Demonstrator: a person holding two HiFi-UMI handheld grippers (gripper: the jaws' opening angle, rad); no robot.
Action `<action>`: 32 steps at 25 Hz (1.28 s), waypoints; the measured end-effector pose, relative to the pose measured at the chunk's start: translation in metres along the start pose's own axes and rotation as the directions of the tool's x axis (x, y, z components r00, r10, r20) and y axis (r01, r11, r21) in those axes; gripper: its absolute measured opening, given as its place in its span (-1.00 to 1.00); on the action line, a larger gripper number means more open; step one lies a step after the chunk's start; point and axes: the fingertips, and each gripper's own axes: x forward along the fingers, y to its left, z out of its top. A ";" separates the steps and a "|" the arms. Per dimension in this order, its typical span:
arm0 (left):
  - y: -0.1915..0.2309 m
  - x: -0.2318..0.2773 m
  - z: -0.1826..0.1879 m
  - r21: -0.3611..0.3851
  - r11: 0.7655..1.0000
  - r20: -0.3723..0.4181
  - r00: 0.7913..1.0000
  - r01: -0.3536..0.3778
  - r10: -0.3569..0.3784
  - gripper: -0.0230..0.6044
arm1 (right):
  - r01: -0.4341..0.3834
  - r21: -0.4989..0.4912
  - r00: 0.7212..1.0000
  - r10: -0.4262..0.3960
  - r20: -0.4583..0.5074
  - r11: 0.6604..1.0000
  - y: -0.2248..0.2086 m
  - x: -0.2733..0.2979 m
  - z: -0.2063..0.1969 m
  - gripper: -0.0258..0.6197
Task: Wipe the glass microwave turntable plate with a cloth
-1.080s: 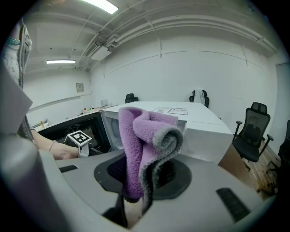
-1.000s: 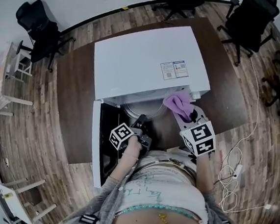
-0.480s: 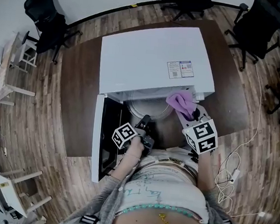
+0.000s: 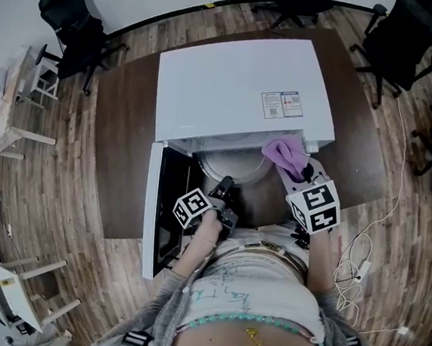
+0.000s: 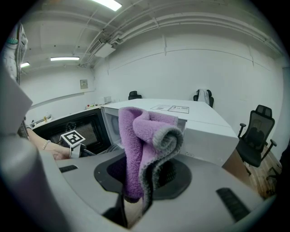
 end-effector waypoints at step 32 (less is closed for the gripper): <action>0.036 -0.024 -0.012 -0.045 0.998 -0.027 0.998 -0.053 0.052 -0.68 | -0.029 -0.035 0.996 0.026 -0.084 0.999 0.008 0.021 -0.020 -0.57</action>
